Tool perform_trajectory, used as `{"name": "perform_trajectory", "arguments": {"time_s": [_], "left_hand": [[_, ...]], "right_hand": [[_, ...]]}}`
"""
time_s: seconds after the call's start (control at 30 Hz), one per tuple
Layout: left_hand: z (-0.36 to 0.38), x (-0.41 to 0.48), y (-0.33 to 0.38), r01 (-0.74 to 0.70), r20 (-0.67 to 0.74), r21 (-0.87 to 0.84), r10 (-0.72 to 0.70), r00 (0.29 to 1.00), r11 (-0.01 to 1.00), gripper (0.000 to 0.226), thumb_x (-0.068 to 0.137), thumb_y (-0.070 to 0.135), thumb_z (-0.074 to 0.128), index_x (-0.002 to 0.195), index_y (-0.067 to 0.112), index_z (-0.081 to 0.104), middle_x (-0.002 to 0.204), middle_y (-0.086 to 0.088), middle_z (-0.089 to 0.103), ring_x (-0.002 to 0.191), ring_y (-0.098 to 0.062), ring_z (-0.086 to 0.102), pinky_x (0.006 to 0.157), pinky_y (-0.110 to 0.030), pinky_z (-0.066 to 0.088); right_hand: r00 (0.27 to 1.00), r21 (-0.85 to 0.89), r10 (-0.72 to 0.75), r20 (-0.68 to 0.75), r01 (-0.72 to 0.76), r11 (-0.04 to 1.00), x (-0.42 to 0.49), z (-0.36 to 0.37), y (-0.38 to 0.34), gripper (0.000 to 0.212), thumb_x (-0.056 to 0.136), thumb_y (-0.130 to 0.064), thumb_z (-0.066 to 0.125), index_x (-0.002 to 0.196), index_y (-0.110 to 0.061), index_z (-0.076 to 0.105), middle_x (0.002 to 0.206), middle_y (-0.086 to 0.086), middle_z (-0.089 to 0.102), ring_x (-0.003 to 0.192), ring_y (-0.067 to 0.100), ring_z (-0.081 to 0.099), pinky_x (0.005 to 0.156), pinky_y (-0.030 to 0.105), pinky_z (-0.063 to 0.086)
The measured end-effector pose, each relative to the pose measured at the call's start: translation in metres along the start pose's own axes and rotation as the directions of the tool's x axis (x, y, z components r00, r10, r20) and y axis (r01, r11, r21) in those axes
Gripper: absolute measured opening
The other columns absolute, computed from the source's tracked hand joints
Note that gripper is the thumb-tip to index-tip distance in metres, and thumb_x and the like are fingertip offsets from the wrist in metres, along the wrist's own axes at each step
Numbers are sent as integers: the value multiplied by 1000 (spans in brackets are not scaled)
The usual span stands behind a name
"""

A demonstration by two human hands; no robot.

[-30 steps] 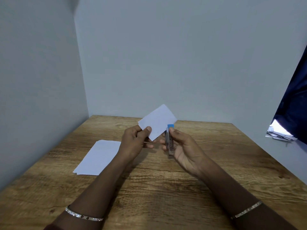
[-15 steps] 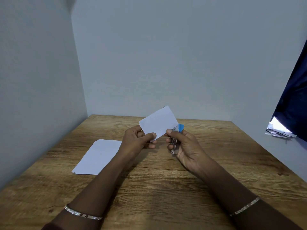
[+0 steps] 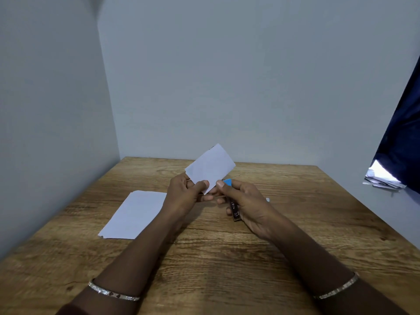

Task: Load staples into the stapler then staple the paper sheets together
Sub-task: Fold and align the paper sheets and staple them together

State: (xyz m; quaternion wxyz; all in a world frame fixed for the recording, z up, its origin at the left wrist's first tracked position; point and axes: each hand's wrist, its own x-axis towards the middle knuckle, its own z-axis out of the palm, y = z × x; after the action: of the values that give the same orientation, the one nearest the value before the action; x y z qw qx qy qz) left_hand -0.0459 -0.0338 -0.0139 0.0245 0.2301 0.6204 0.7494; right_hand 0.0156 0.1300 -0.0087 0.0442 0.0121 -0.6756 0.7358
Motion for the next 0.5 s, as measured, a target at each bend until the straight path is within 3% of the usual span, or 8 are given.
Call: {"name": "perform_trajectory", "arguments": {"time_s": [0.13,0.23,0.33,0.5], "left_hand": [[0,-1,0,-17,36,-26,17,999,1000,13,96,0,62,107,1,67,48,14,62,58,-9,72,65,-23,60],[0,-1,2,12,33,-78,-9,999,997,19,94,1,66,112,0,70,64,2,75,72,-22,79,67,-25,61],[0,-1,2,43,3,-106,-43,999,993,20,91,2,70,111,2,73,90,-15,81,77,-29,79,67,-27,61],[-2,3,0,20,-38,-13,-20,999,1000,16,88,9,76,103,10,78,91,-22,79,78,-33,78,74,-36,64]], "right_hand": [[998,6,-16,67,16,1000,-1,-1,-1,34,85,-45,73,96,-14,80,95,6,75,84,8,64,59,23,48],[997,39,-24,73,22,999,-1,-1,0,38,81,-46,76,99,-13,78,94,5,75,81,6,65,60,23,50],[999,100,-30,43,26,995,0,-2,0,52,78,-42,82,115,-8,71,93,7,77,79,10,68,57,23,51],[999,135,-50,2,49,990,1,-1,1,60,71,-43,87,116,-8,70,98,10,79,84,15,73,57,25,53]]}}
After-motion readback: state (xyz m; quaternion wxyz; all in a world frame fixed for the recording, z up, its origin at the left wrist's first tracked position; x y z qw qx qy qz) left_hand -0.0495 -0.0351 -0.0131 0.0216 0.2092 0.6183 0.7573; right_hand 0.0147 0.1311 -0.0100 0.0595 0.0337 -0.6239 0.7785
